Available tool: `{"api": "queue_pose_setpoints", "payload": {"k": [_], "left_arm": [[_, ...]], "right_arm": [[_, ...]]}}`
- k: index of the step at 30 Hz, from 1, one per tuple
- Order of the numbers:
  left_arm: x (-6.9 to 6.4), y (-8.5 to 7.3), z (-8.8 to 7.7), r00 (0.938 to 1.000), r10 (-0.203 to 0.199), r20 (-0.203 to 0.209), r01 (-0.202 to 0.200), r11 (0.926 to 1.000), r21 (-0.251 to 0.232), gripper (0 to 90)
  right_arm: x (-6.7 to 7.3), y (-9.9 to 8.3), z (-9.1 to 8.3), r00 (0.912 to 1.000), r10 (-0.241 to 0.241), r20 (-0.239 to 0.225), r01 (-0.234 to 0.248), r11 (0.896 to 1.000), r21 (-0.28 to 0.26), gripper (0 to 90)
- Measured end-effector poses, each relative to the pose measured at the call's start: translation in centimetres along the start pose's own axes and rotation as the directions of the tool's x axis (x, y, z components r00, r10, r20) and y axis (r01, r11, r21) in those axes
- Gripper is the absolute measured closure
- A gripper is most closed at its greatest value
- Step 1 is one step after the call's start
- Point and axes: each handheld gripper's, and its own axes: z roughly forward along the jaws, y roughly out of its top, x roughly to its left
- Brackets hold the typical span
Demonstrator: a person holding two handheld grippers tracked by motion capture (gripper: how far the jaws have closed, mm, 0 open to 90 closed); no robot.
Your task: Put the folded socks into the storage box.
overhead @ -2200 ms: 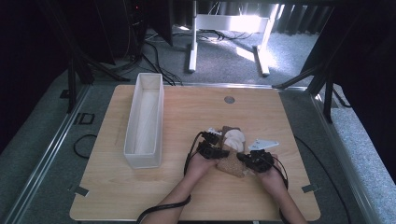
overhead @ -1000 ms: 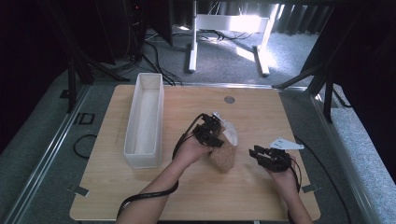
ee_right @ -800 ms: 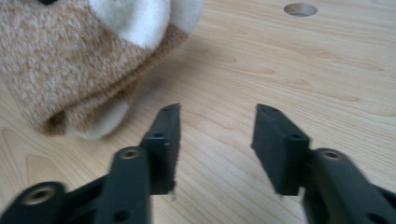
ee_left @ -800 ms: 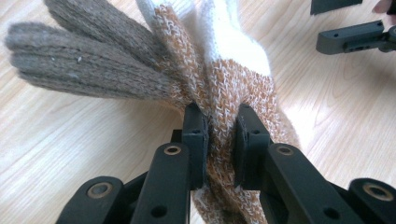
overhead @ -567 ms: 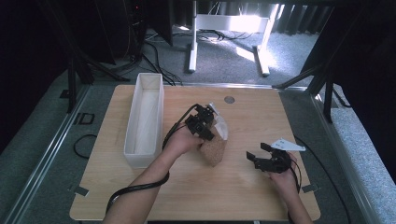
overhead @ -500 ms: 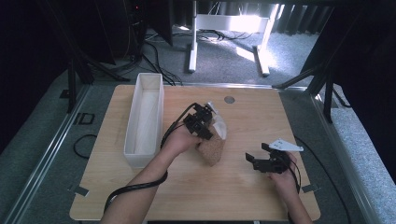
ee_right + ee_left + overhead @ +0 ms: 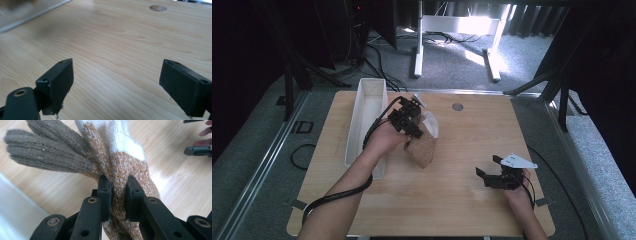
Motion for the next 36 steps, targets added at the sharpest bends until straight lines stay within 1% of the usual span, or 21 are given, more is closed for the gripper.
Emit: {"api": "queue_pose_setpoints", "payload": {"k": [1,2,4,5,6,9,11,12,15,18,19,20,22,23,24,26,27,28,31,32,36], "left_arm": [[0.2,0.0,-0.4,1.0,0.005,-0.002,-0.005,1.0,0.004,78.3],[0.6,-0.2,-1.3,0.9999,-0.003,-0.011,0.003,1.0,0.003,78.2],[0.8,-0.2,-1.7,0.9998,-0.005,-0.018,0.005,1.0,-0.001,78.2],[1.1,-0.4,-2.1,0.9997,-0.017,-0.017,0.017,0.9998,-0.008,78.3],[1.5,-0.6,-3.0,0.9992,-0.028,-0.027,0.028,0.9994,-0.019,78.3],[2.0,-1.0,-3.8,0.9988,-0.036,-0.034,0.035,0.9991,-0.022,78.3],[2.8,-1.5,-5.1,0.9967,-0.051,-0.063,0.05,0.9984,-0.026,78.2],[2.8,-1.5,-5.1,0.9967,-0.051,-0.063,0.05,0.9984,-0.026,78.3],[3.6,-2.0,-6.4,0.9938,-0.071,-0.086,0.069,0.9973,-0.023,78.2],[4.4,-2.6,-7.3,0.9898,-0.088,-0.112,0.087,0.9961,-0.01,78.2],[4.7,-2.8,-7.6,0.9893,-0.086,-0.118,0.087,0.9962,0.003,78.2],[5.0,-3.1,-7.8,0.9871,-0.094,-0.129,0.095,0.9954,0.005,78.2],[5.6,-3.6,-8.1,0.985,-0.11,-0.133,0.112,0.9936,0.009,78.2],[5.9,-3.9,-8.3,0.9819,-0.121,-0.146,0.123,0.9923,0.01,78.2],[6.2,-4.2,-8.4,0.9814,-0.122,-0.148,0.127,0.9918,0.019,78.1],[6.9,-4.6,-8.5,0.9757,-0.138,-0.17,0.146,0.9887,0.033,78.2],[7.1,-4.9,-8.6,0.9741,-0.14,-0.177,0.151,0.9875,0.046,78.2],[7.5,-5.1,-8.6,0.9705,-0.147,-0.191,0.16,0.9857,0.053,78.2],[8.3,-5.7,-8.4,0.9621,-0.163,-0.218,0.185,0.9792,0.083,78.1],[8.5,-5.8,-8.2,0.9602,-0.161,-0.228,0.188,0.9772,0.099,78.1],[9.2,-6.3,-7.3,0.9524,-0.174,-0.25,0.211,0.969,0.129,78.1]], "right_arm": [[0.0,0.0,0.0,1.0,0.0,0.0,0.0,1.0,0.0,11.9],[-0.1,-0.1,0.0,1.0,-0.004,0.007,0.004,1.0,0.002,11.9],[-0.1,-0.2,0.0,1.0,-0.004,0.005,0.004,1.0,0.003,11.9],[-0.1,-0.2,-0.1,0.9999,-0.007,0.009,0.007,1.0,0.001,11.9],[-0.1,-0.2,-0.1,0.9999,-0.006,0.011,0.006,1.0,0.002,11.9],[-0.2,-0.3,-0.1,0.9999,-0.005,0.015,0.005,1.0,0.007,11.9],[-0.2,-0.3,-0.1,0.9999,-0.005,0.013,0.005,1.0,0.005,11.9],[-0.2,-0.3,-0.1,0.9998,-0.006,0.017,0.005,1.0,0.005,11.9],[-0.1,-0.3,0.0,0.9998,-0.008,0.017,0.008,1.0,0.004,11.9],[-0.1,-0.2,0.0,0.9997,-0.014,0.019,0.014,1.0,0.001,11.9],[-0.1,-0.2,0.0,0.9998,-0.013,0.016,0.013,1.0,0.0,11.9],[-0.1,-0.1,0.0,0.9997,-0.017,0.016,0.017,1.0,-0.004,11.9],[-0.1,-0.1,-0.1,0.9997,-0.018,0.018,0.018,1.0,-0.011,11.9],[-0.1,-0.1,-0.1,0.9997,-0.018,0.018,0.018,1.0,-0.011,11.9],[-0.1,-0.1,-0.1,0.9997,-0.018,0.018,0.019,1.0,-0.011,11.9],[-0.1,-0.2,-0.1,0.9997,-0.018,0.017,0.018,1.0,-0.011,11.9],[-0.1,-0.2,-0.1,0.9997,-0.018,0.017,0.018,1.0,-0.011,11.9],[-0.1,-0.2,-0.1,0.9997,-0.016,0.019,0.017,1.0,-0.011,11.9],[-0.1,-0.1,-0.1,0.9997,-0.015,0.019,0.015,1.0,-0.015,11.9],[-0.2,-0.1,-0.1,0.9997,-0.014,0.02,0.014,1.0,-0.015,12.0],[-0.1,-0.1,-0.2,0.9997,-0.015,0.019,0.015,1.0,-0.017,12.0]]}}
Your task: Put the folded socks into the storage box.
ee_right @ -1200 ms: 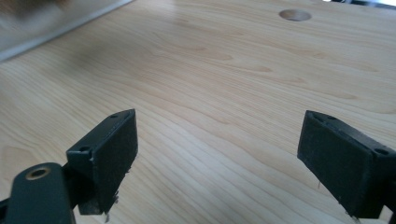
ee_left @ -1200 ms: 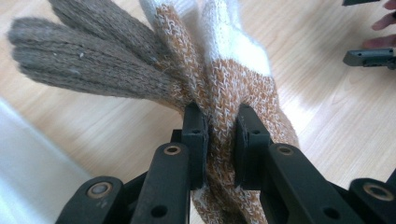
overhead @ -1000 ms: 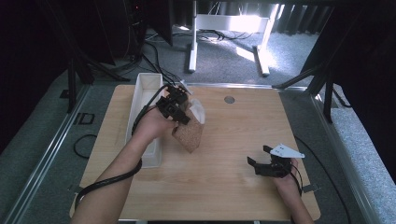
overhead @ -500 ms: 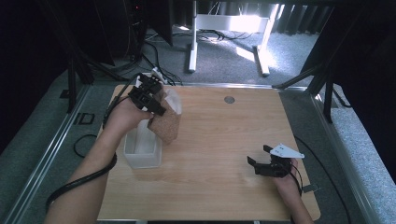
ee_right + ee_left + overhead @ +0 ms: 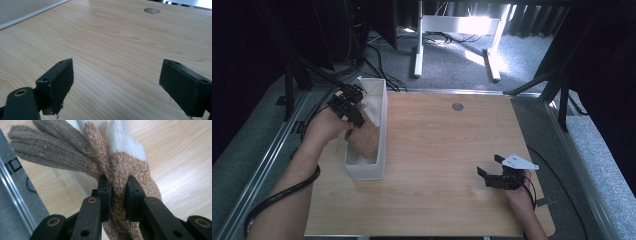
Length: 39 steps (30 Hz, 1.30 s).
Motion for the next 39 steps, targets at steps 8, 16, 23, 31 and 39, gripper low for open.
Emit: {"api": "queue_pose_setpoints", "payload": {"k": [8,16,23,31,39], "left_arm": [[0.5,0.0,2.0,0.9996,-0.015,-0.021,0.016,0.999,0.042,78.1],[0.2,0.2,4.6,0.9998,-0.017,-0.012,0.017,0.9965,0.082,78.1],[-0.1,0.4,6.5,0.9996,-0.005,-0.029,0.009,0.9932,0.117,78.0],[-0.2,0.5,7.9,0.9995,-0.023,-0.022,0.025,0.9927,0.118,77.9],[0.1,0.3,9.4,0.999,-0.042,-0.012,0.044,0.9918,0.12,77.0]], "right_arm": [[-0.1,0.0,-0.1,1.0,0.004,-0.006,-0.004,1.0,-0.004,12.6],[0.1,0.1,-0.2,0.9999,-0.004,-0.011,0.004,1.0,-0.007,12.6],[0.0,0.0,-0.3,0.9999,-0.002,-0.014,0.002,1.0,-0.011,12.6],[0.0,0.0,-0.3,0.9998,-0.004,-0.018,0.004,1.0,-0.014,12.6],[0.0,0.0,-0.3,0.9997,-0.004,-0.023,0.003,1.0,-0.019,12.6]]}}
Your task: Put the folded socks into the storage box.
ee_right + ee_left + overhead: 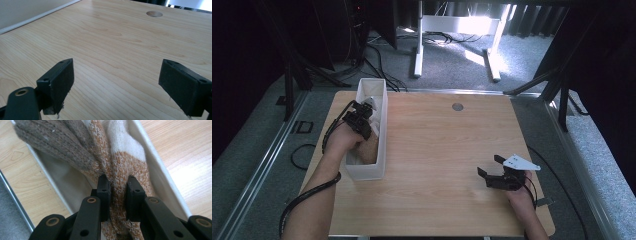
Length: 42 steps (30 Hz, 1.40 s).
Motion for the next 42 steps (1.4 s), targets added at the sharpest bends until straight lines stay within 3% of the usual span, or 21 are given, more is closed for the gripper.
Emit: {"api": "queue_pose_setpoints", "payload": {"k": [6,13,20,23,28,30,32,37,40,42], "left_arm": [[0.0,0.2,1.0,0.9999,-0.008,0.009,0.008,1.0,0.002,75.3],[-0.2,0.6,1.6,0.9984,-0.037,0.042,0.038,0.9987,-0.033,70.6],[0.2,0.3,0.8,0.9971,-0.048,0.059,0.052,0.9961,-0.072,64.1],[0.3,-0.2,0.2,0.9965,-0.051,0.067,0.056,0.9945,-0.088,58.6],[0.5,-0.9,-1.2,0.9945,-0.055,0.089,0.067,0.9889,-0.133,39.1],[0.7,-1.4,-1.9,0.9917,-0.058,0.115,0.078,0.9817,-0.174,27.9],[0.7,-1.7,-2.4,0.991,-0.05,0.124,0.074,0.9771,-0.199,24.5],[0.2,-2.5,-2.6,0.9977,-0.016,0.066,0.031,0.9742,-0.223,14.5],[0.0,-3.1,-2.6,0.9995,-0.016,0.028,0.022,0.9657,-0.259,8.3],[0.1,-3.5,-2.6,0.9995,-0.013,0.027,0.02,0.9613,-0.275,8.3]], "right_arm": [[0.0,0.0,0.0,1.0,0.001,-0.001,-0.001,1.0,0.0,12.6],[0.0,0.0,0.0,1.0,-0.002,0.0,0.002,1.0,0.001,12.6],[-0.1,0.0,0.0,1.0,-0.002,0.0,0.002,1.0,0.001,12.6],[-0.1,0.0,-0.1,1.0,-0.003,-0.001,0.003,1.0,0.0,12.6],[0.0,0.0,-0.1,1.0,-0.006,-0.004,0.006,1.0,0.0,12.6],[0.0,0.0,-0.1,1.0,-0.008,-0.003,0.008,1.0,0.002,12.6],[0.0,0.0,-0.1,1.0,-0.007,-0.003,0.007,1.0,0.002,12.6],[0.0,0.0,-0.1,1.0,-0.009,-0.003,0.009,1.0,0.001,12.6],[0.1,0.1,-0.1,0.9999,-0.01,-0.002,0.01,1.0,0.003,12.6],[0.1,0.0,-0.1,0.9999,-0.01,-0.003,0.01,1.0,0.003,12.6]]}}
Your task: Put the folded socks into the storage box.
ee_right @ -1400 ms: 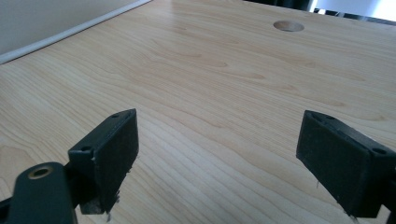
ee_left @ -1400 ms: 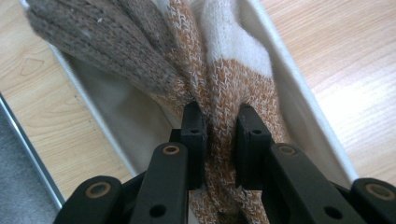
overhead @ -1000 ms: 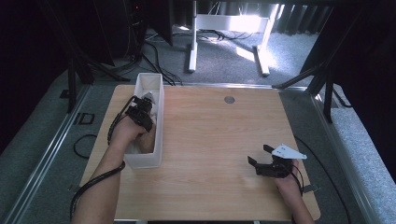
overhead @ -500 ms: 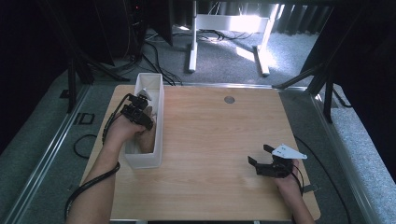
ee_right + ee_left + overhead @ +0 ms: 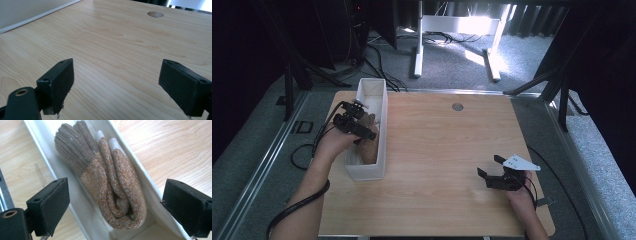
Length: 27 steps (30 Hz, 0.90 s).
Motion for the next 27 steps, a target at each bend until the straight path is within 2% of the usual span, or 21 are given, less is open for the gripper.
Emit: {"api": "queue_pose_setpoints", "payload": {"k": [3,6,9,13,21,25,27], "left_arm": [[0.2,-0.6,-0.2,0.9998,-0.011,-0.017,0.01,0.999,-0.044,8.4],[0.4,-1.1,-0.3,0.9998,-0.016,0.008,0.017,0.9982,-0.057,8.4],[0.5,-1.9,-0.4,1.0,-0.005,0.003,0.005,0.9968,-0.08,8.4],[0.7,-2.8,-0.7,0.9996,-0.025,0.01,0.026,0.9925,-0.12,8.4],[0.2,-4.4,-1.0,0.9998,0.002,0.022,0.001,0.9917,-0.128,8.4],[0.2,-5.0,-1.1,0.9996,-0.004,0.03,0.008,0.9921,-0.125,8.4],[0.3,-5.3,-1.1,0.9998,-0.001,0.02,0.003,0.992,-0.126,8.4]], "right_arm": [[0.0,0.0,0.0,1.0,0.001,0.0,-0.001,1.0,0.0,12.6],[0.0,0.0,0.0,1.0,0.005,0.0,-0.005,1.0,0.002,12.6],[0.0,-0.1,0.0,1.0,0.001,0.002,-0.001,1.0,0.003,12.6],[0.0,-0.1,0.1,1.0,-0.001,0.005,0.001,1.0,0.005,12.6],[0.0,-0.2,0.2,1.0,-0.001,0.002,0.001,1.0,0.006,12.6],[0.1,-0.2,0.2,1.0,-0.001,0.001,0.001,1.0,0.006,12.6],[0.1,-0.2,0.2,1.0,-0.004,0.001,0.004,1.0,0.007,12.6]]}}
